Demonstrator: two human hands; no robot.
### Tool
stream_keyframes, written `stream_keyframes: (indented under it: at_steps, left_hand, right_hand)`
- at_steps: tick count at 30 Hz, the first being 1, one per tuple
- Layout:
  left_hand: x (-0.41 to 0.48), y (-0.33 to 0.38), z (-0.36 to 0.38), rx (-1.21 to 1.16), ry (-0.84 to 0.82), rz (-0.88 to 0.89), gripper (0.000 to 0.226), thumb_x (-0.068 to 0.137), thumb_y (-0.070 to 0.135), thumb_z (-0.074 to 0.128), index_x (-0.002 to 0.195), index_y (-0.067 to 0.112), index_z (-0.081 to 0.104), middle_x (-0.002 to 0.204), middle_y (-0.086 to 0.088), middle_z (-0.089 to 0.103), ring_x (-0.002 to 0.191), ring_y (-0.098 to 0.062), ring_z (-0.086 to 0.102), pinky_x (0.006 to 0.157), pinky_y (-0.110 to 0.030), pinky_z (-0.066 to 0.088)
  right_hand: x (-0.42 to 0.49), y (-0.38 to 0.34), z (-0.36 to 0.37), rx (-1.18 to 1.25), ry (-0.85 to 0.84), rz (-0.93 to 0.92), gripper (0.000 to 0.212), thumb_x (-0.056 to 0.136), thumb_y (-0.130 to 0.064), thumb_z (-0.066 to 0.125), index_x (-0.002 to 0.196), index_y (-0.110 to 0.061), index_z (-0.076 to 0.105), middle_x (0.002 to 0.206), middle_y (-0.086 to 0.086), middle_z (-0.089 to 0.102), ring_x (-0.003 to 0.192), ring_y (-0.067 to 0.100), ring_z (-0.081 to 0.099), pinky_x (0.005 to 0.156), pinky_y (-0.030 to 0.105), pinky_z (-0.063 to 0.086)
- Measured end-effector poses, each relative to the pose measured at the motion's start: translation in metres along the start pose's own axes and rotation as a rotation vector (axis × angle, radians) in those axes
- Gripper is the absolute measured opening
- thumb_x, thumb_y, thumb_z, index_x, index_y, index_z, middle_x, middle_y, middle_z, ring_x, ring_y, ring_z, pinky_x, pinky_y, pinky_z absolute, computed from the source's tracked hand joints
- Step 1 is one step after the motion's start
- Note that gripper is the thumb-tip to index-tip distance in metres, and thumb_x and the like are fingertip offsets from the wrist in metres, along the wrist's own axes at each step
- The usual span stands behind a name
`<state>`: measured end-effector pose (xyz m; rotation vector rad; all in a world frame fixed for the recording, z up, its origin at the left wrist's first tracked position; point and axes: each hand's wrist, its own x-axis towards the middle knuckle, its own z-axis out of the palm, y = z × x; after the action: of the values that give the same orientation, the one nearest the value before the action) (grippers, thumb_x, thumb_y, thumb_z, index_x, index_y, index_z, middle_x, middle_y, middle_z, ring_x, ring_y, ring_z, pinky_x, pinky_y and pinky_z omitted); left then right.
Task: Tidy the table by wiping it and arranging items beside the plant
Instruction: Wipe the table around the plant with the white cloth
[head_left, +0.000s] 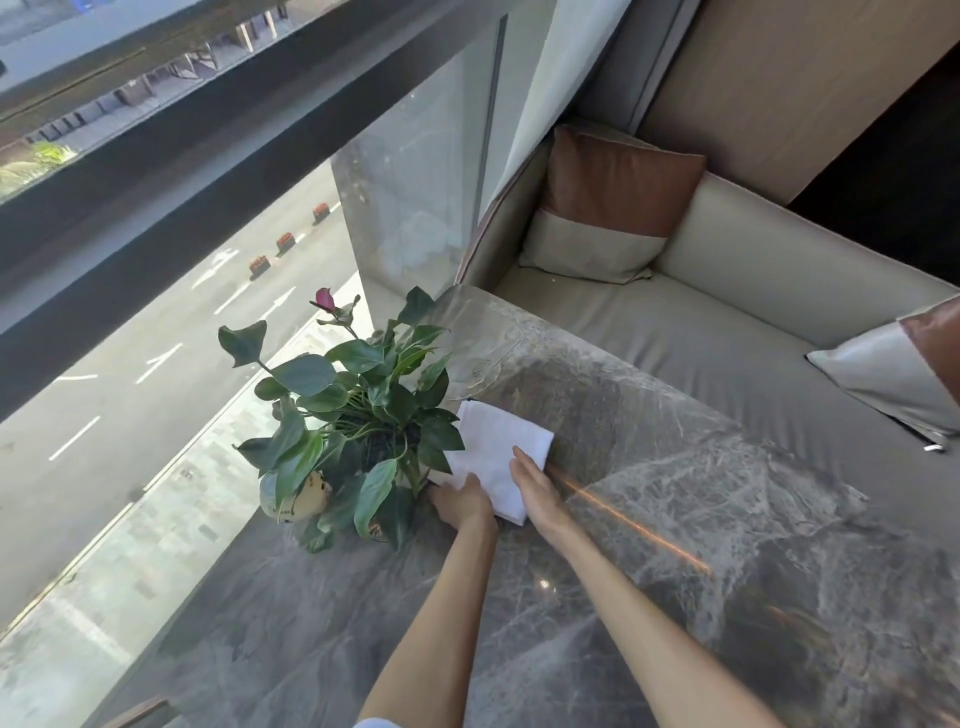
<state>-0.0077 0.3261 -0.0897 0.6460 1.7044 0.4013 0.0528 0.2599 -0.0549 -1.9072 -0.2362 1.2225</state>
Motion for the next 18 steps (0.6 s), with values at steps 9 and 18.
stream_keyframes:
  at_steps: [9, 18]
  left_hand:
    - [-0.019, -0.008, 0.013, 0.325, -0.017, 0.48, 0.021, 0.083, -0.004, 0.044, 0.095, -0.006, 0.061, 0.103, -0.02, 0.061, 0.092, -0.029, 0.058, 0.078, -0.029, 0.044]
    - [-0.012, 0.018, 0.023, -0.247, 0.071, -0.051, 0.021, 0.088, 0.001, 0.054, 0.106, -0.002, 0.065, 0.114, -0.014, 0.068, 0.106, -0.028, 0.067, 0.094, -0.034, 0.053]
  right_hand:
    - [0.002, 0.003, -0.002, 0.064, 0.085, 0.016, 0.047, 0.105, -0.023, 0.034, 0.15, -0.008, 0.032, 0.16, 0.008, 0.028, 0.147, 0.017, 0.027, 0.117, 0.025, 0.021]
    - [0.006, 0.002, 0.005, -0.048, 0.05, 0.015, 0.048, 0.106, -0.028, 0.028, 0.151, -0.011, 0.031, 0.162, 0.004, 0.023, 0.15, 0.016, 0.017, 0.121, 0.029, 0.012]
